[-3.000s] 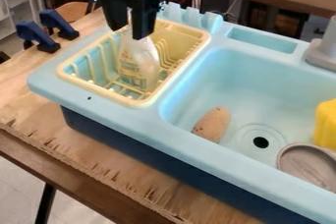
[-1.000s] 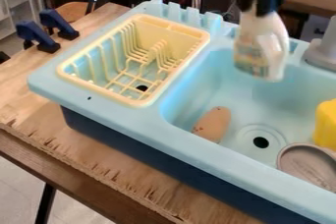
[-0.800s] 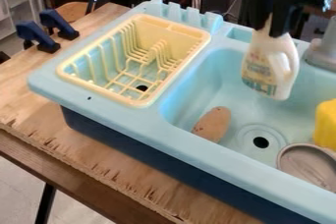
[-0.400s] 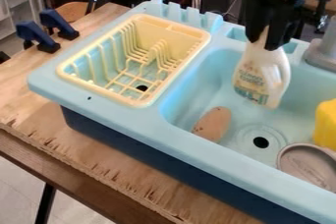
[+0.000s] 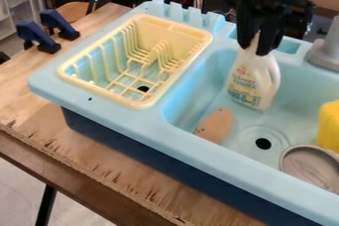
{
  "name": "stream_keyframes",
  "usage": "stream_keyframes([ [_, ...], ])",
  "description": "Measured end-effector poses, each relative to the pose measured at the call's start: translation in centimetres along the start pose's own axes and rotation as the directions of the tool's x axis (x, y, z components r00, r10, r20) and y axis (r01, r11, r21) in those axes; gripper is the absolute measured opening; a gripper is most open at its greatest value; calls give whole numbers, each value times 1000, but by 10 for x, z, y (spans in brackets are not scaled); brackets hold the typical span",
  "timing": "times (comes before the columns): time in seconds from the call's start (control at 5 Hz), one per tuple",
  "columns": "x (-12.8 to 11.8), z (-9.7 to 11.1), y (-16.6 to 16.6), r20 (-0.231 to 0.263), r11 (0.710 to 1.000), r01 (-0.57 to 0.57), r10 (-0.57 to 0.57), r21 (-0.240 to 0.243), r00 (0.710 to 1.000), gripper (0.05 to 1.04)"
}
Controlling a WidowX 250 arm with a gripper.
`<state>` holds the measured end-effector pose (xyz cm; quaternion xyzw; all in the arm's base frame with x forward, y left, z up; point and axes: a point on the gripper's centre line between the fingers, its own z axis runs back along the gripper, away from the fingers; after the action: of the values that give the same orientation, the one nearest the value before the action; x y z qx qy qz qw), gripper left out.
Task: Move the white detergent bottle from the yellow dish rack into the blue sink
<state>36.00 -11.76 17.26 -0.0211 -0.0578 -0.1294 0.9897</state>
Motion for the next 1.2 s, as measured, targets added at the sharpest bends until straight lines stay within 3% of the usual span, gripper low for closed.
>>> stream_keyframes([
  [0.4, 4, -10, 0, 14, 999, -22, 22, -28, 1000, 420],
  [0.8, -1, -14, -5, -27, 1000, 0, -1, -29, 1000, 995],
  [1.0, -4, 8, -9, 3, 1000, -11, 11, -28, 1000, 1011],
  [1.2, -12, 50, -12, 63, 1000, -14, 13, 5, 998, 1007],
])
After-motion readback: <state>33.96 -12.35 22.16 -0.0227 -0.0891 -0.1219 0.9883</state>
